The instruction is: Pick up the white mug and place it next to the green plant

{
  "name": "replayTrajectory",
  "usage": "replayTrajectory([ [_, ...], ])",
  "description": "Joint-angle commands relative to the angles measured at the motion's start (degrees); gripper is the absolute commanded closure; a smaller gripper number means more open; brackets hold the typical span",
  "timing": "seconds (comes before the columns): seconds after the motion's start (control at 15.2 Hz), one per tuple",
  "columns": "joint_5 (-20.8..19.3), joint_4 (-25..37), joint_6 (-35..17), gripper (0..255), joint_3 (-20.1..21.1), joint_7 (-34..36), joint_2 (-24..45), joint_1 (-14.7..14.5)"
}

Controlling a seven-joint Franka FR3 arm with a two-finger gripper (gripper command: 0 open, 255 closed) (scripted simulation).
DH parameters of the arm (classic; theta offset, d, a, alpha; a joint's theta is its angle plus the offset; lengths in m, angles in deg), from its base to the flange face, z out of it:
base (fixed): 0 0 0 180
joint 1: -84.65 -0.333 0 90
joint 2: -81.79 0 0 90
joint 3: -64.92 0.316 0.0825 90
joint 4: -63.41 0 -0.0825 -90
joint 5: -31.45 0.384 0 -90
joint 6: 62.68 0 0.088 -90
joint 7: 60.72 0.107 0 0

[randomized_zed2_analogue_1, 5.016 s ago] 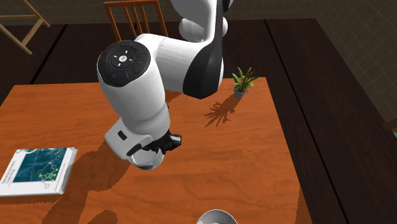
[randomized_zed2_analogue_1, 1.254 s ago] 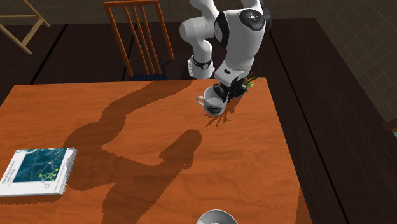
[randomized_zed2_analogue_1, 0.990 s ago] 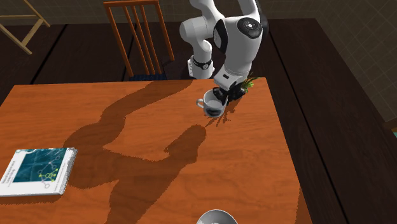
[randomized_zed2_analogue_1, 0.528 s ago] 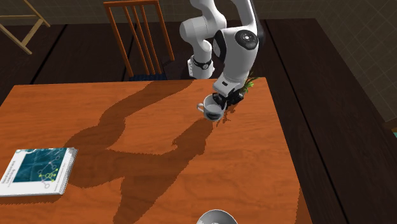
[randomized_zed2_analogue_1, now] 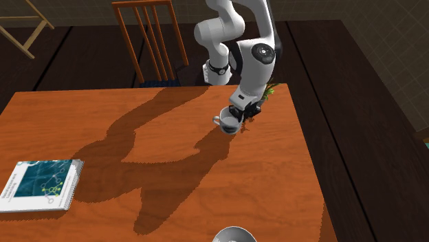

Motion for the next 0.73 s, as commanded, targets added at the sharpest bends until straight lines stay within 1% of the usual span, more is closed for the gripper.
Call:
replayTrajectory([
  [0.0,0.0,-0.1,-0.2,255,0.0,0.0,0.1,0.0],
  [0.33,0.0,-0.1,-0.2,255,0.0,0.0,0.1,0.0],
  [0.4,0.0,-0.1,-0.2,0,0.0,0.0,0.1,0.0],
  [0.66,0.0,-0.1,-0.2,0,0.0,0.0,0.1,0.0],
])
